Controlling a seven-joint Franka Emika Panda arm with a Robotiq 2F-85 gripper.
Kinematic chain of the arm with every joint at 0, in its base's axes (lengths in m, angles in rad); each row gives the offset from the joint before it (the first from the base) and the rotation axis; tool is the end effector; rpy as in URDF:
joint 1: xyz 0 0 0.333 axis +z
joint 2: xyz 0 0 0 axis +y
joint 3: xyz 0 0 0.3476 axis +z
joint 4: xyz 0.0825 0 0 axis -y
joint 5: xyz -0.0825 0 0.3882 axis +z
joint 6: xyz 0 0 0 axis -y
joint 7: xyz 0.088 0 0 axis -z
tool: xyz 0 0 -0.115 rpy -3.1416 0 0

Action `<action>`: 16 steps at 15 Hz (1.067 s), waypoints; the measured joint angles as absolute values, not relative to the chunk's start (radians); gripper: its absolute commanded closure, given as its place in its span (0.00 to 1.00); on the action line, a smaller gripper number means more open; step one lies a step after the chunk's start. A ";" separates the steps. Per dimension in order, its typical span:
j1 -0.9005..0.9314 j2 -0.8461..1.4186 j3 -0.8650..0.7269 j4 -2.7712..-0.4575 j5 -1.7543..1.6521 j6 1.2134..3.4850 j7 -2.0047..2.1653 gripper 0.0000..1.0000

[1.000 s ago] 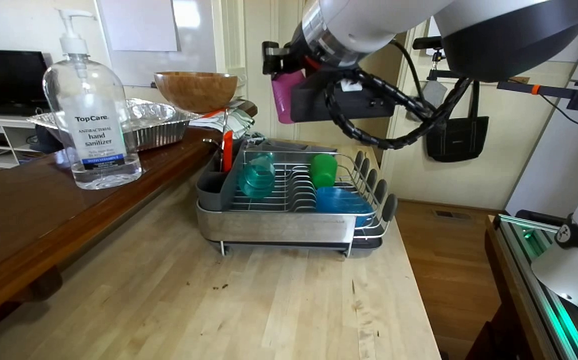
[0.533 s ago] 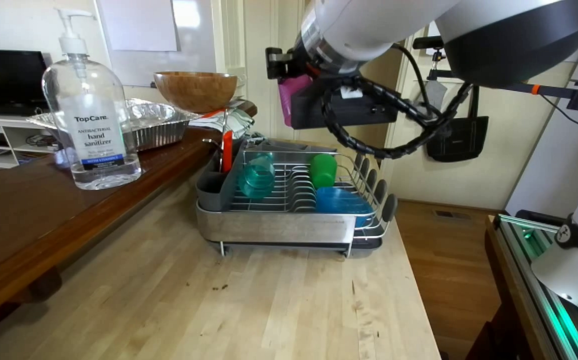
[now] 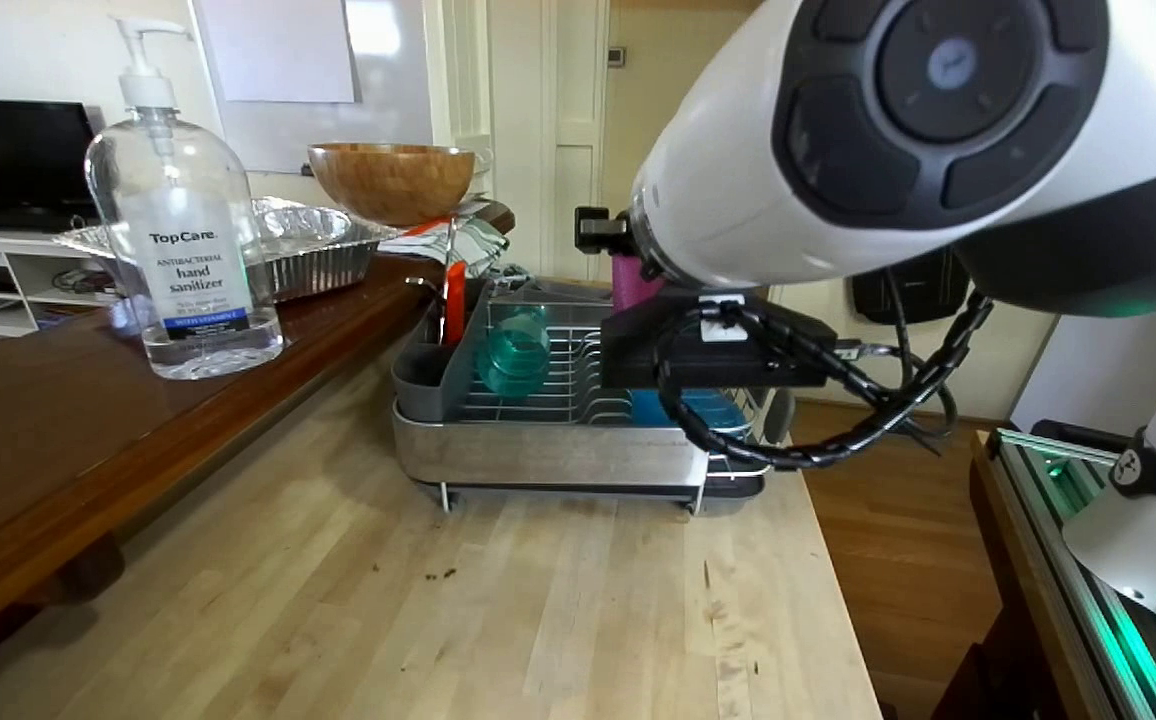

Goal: Place the pink cup on the dish rack

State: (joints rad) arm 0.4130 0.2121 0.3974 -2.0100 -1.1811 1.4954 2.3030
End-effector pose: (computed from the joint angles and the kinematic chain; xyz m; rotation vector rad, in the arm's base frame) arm 0.4646 0.3108 0.4005 1.8606 -1.1313 1.3269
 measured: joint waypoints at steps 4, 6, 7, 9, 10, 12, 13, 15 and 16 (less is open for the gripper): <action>0.428 0.275 0.391 -1.941 -1.197 1.495 2.332 0.62; 0.434 0.300 0.386 -1.898 -1.212 1.495 2.332 0.62; 0.436 0.315 0.384 -1.874 -1.217 1.495 2.329 0.37; 0.435 0.345 0.379 -1.831 -1.217 1.514 2.288 0.37; 0.435 0.356 0.378 -1.816 -1.217 1.516 2.279 0.62; 0.436 0.368 0.377 -1.804 -1.217 1.516 2.274 0.62; 0.436 0.368 0.375 -1.804 -1.216 1.516 2.277 0.62; 0.437 0.369 0.366 -1.804 -1.214 1.515 2.294 0.62; 0.437 0.372 0.359 -1.802 -1.214 1.515 2.304 0.62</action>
